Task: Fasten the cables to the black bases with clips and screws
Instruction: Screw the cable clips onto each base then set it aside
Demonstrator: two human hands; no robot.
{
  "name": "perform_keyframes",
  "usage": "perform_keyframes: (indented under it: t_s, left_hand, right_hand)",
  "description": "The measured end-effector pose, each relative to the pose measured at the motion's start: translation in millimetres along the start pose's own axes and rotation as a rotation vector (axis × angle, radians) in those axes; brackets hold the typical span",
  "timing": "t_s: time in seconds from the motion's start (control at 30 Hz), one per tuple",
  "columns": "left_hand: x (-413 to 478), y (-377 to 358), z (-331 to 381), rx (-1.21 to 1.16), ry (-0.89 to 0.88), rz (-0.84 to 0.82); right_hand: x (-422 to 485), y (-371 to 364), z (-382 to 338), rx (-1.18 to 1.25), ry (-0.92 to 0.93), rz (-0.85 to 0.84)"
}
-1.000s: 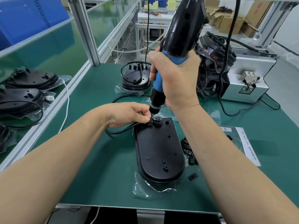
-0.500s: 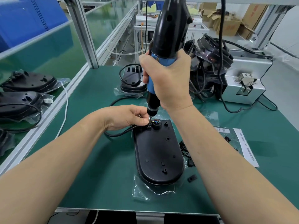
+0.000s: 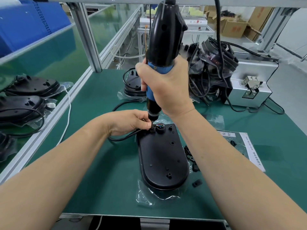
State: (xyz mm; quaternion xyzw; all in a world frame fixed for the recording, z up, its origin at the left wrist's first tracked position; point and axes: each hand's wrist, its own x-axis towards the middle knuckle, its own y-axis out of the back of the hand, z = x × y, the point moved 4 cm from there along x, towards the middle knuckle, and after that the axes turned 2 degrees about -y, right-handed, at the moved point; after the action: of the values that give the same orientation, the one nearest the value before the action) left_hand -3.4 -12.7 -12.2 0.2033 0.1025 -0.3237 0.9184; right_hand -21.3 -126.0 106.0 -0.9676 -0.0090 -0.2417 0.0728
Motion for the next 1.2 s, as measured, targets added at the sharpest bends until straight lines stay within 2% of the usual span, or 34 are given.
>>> perform_keyframes:
  t_s: [0.17,0.3,0.43,0.53,0.67,0.73,0.93,1.07,1.2]
  left_hand:
    - [1,2,-2,-0.015,0.009,-0.023]
    - [0,0,3,0.03,-0.025,-0.056]
    - [-1,1,8,0.143,-0.045,-0.031]
    - [-1,1,8,0.24,-0.085,0.104]
    - [-13,-6,18,0.512,-0.315,0.403]
    - [-21,-12,18,0.547,-0.363,0.51]
    - [-36,-28,7,0.469,-0.414,0.733]
    - [-40,-37,-2,0.288,-0.374,0.781]
    - [-40,-39,-4,0.233,-0.372,0.794]
  right_hand:
    - [-11,-2,8,0.034,-0.052,0.01]
    - [-4,13,-14,0.197,0.049,0.004]
    - [9,32,-35,0.235,0.09,0.042]
    - [6,36,-27,0.222,0.03,0.091]
    - [-2,36,-11,0.225,-0.007,0.177]
    - [-4,34,-8,0.205,0.003,0.173]
    - [-7,33,-3,0.17,0.014,0.17]
    - [-5,35,-4,0.181,0.014,0.175]
    - [-7,33,-5,0.196,0.024,0.154]
